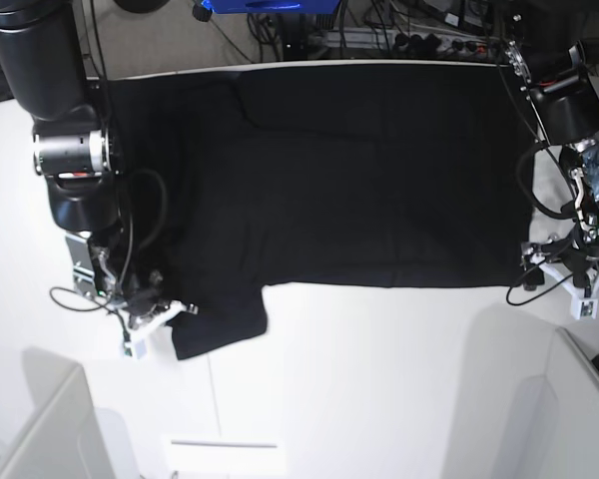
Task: Fold the T-shirt properly
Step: 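Grasp the hem corners with both grippers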
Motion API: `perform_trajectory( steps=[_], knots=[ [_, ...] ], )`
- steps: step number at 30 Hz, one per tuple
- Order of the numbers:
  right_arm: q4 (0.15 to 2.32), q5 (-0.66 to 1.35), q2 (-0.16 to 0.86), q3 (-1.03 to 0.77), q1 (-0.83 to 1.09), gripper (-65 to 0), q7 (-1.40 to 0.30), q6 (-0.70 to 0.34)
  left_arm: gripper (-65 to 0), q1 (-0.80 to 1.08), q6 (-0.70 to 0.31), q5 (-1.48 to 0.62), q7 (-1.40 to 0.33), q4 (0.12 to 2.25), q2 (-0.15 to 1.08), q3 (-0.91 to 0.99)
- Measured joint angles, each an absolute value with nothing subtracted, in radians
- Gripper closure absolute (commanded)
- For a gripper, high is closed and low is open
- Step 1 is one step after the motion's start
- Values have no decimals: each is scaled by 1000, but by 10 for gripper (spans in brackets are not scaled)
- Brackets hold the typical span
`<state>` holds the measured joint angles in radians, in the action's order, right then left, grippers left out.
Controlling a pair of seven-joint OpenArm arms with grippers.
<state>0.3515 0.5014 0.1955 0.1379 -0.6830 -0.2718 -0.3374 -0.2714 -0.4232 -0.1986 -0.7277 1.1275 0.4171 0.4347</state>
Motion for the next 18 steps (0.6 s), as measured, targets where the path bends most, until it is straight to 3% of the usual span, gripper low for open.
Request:
perform_trajectory(
  steps=[4,18],
  knots=[
    [352,504,195,138,-683,0,-274,-337,-650,-312,-422,-192,-738,1011,420,414],
    [352,508,195,138,-683,0,-276,-337,-650,-350,-423,-318,-731,958,418,336]
  ],
)
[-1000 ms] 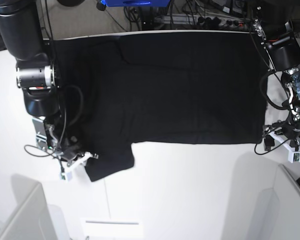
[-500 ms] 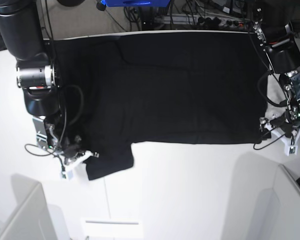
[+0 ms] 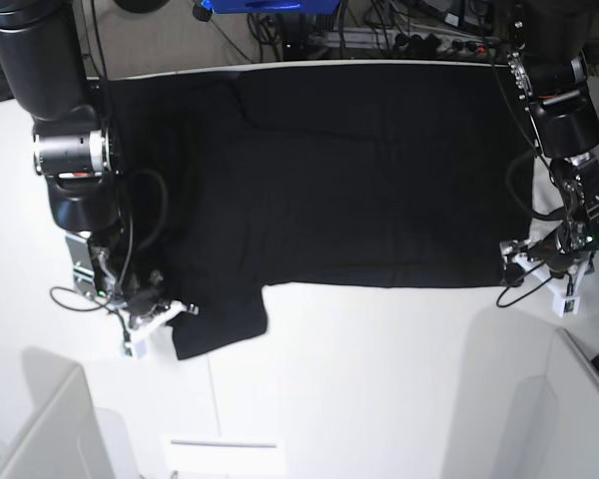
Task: Fold the T-shirt properly
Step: 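Grasp the hem corners with both grippers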
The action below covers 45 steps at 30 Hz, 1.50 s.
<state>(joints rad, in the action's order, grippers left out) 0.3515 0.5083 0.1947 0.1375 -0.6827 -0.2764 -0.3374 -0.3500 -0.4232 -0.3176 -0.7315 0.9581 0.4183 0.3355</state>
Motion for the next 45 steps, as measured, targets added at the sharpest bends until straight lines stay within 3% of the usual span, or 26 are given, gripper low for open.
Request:
perform_trajectory(
  steps=[8,14,26,39,43,45],
  knots=[
    [352,508,193,137,-683,0,-276,-337,-650,-412,-423,-322,-709,814,421,333],
    [352,509,193,134,-681,0,-276,-337,-650,-422,-420,-327,-695,807,422,245],
    [353,509,193,134,-677,0,-275,-337,-650,-422,-419,-331,-688,807,413,248],
    [354,517,195,134,-667,0,-259,-338,-184,-421,-419,-343,-671,807,372,252],
    [354,521,196,134,-664,0,-253,-341,0,-414,-420,-347,-672,813,370,252],
    [357,521,196,134,-660,0,-249,-341,0,-406,-420,-345,-655,822,370,252]
  ],
)
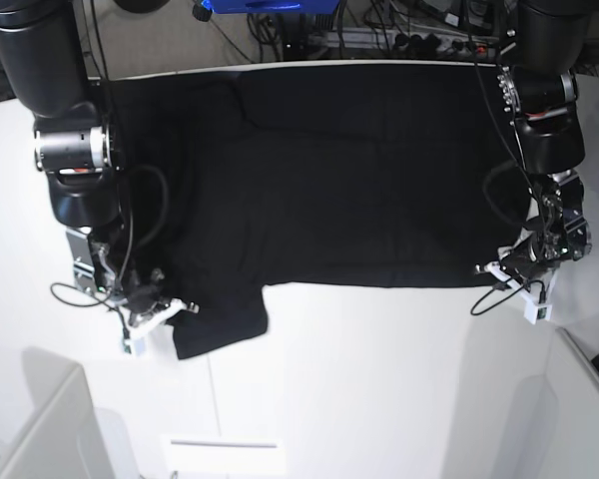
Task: Fold the T-shirt properly
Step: 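Grasp the hem corners with both grippers, then lift the hem and fold it toward the collar with both grippers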
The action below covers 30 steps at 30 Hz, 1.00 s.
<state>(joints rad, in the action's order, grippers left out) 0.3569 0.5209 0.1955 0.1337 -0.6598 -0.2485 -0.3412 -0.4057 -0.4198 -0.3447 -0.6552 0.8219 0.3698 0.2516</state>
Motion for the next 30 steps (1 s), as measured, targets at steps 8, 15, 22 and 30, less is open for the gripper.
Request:
perform_trajectory(
  steps=[8,15,22,30],
  knots=[
    [455,515,198,133,-614,0,-268,-339,0,-382,-420,-346,-590,828,366,251],
    [469,508,197,115,-611,0,-288,-338,0,-319,-419,-327,-629,983,363,247],
    [480,492,223,-12,-597,0,-319,-337,0,-287,-419,-333,-662,1074,359,320],
    [554,481,217,-21,-569,0,-371,-326,0,-247,-419,-337,-712,1220,352,318]
  ],
)
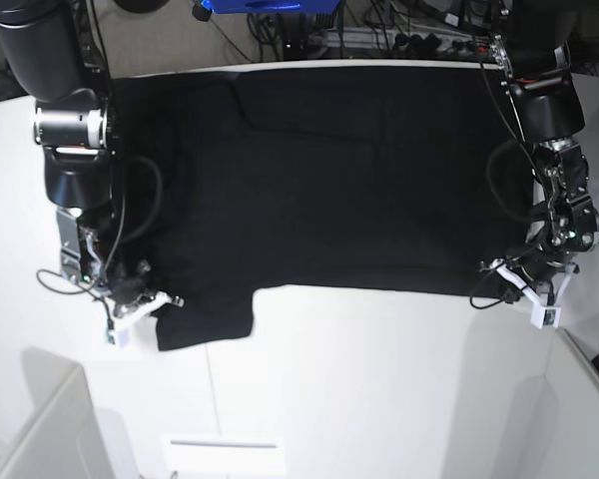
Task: Fold the T-shirt properly
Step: 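Lift the hem and fold it toward the collar with both grippers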
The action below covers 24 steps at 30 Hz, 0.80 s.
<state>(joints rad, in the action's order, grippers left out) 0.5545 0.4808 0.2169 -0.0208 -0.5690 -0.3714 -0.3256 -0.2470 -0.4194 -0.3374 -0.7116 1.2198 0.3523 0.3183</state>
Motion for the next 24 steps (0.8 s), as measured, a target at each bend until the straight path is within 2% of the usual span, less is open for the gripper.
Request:
perform_trajectory(
  steps=[14,20,24],
  knots=[
    [886,486,242,-24,-418,0,-439,-325,0,-121,-419,-334,-772,1432,311,382],
    [998,481,235,-150,-349,0,-524,-325,0,-64,-419,-331,-772,1498,311,382],
    [1094,477,241,-172,-321,0,-575,-322,0,-28,-420,-334,-774,1561,310,381]
  ],
)
